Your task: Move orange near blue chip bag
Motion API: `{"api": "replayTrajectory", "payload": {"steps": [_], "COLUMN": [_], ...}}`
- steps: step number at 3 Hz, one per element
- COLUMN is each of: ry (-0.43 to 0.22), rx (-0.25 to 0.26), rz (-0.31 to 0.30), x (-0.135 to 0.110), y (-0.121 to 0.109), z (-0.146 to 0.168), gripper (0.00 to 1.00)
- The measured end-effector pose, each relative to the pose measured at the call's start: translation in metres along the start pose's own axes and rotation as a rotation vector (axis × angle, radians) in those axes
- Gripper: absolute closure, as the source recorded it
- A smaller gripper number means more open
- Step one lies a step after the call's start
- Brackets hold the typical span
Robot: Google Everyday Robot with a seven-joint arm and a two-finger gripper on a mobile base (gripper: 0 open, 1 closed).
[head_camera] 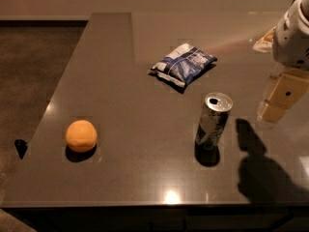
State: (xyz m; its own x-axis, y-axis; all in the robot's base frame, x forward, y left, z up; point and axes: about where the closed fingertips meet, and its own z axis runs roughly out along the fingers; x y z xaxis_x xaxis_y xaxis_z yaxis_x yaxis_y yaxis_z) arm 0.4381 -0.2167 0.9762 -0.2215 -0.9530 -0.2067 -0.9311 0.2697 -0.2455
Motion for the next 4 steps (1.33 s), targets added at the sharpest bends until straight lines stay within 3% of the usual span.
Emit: {"api": "replayTrajectory", "payload": {"steps": [1,2,3,4], "ry": [0.0,-0.032,-0.082,-0.102], "rx": [0.0,-0.019,-0.065,-0.122], "rz": [0.0,0.022,0.017,-0.052], "x": [0.0,-0.023,-0.067,-0.115], "y": [0.0,0.0,0.01,0.028], "z": [0.0,0.002,0.01,0.026], "gripper": [0.0,0.0,0.0,0.0]}}
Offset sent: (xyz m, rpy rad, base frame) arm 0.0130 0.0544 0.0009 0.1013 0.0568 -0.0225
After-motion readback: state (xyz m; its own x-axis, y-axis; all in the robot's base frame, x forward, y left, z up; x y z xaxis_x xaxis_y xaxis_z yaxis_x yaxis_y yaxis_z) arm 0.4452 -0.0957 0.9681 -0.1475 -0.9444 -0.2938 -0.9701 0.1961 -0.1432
